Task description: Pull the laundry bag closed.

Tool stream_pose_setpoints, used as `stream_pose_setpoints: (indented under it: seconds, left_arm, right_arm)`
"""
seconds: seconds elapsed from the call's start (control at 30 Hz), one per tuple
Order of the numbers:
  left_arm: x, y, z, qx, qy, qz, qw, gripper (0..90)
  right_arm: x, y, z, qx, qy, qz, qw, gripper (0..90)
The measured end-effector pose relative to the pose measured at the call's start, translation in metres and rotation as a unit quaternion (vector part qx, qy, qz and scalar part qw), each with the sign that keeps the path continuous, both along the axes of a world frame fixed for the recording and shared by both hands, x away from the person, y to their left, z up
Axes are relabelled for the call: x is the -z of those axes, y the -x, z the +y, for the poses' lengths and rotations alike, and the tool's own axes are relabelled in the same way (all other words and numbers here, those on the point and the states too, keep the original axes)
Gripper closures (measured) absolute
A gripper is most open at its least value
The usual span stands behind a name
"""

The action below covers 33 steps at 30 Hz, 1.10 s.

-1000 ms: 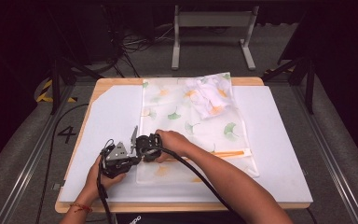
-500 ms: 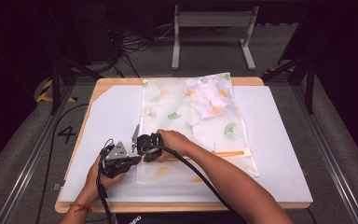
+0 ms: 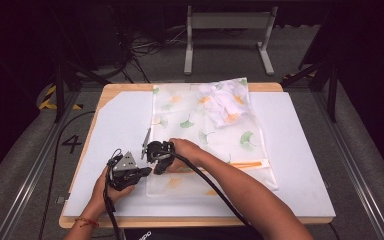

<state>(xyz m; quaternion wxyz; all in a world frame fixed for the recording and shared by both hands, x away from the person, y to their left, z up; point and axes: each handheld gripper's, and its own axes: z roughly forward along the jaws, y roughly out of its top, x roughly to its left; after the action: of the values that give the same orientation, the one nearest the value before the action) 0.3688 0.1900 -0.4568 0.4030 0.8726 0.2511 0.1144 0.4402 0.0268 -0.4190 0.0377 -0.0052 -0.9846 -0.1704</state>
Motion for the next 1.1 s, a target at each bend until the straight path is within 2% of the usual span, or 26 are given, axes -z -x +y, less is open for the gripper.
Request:
stream_pose_setpoints:
  seconds: [0.07,0.2,0.5,0.9,1.1]
  left_arm:
    - [0.000,0.000,0.000,0.001,0.001,0.001,1.0000,90.0]
    - [0.000,0.000,0.000,0.002,0.000,0.000,1.0000,90.0]
    - [0.000,-0.001,0.000,0.001,0.000,0.005,1.0000,90.0]
    - [0.000,-0.001,0.001,0.000,0.005,0.005,1.0000,90.0]
    - [0.000,-0.001,0.001,0.000,0.007,0.006,1.0000,89.0]
  right_arm:
    - [0.000,0.000,-0.001,0.003,-0.004,0.004,1.0000,89.8]
    - [-0.002,0.003,0.001,-0.008,0.009,-0.011,0.9999,89.9]
    - [-0.005,0.007,-0.005,-0.002,0.011,-0.021,0.9997,89.9]
    - [-0.005,0.007,-0.013,0.002,-0.012,-0.026,0.9996,89.9]
    - [-0.007,0.008,-0.015,0.005,-0.008,-0.030,0.9995,89.8]
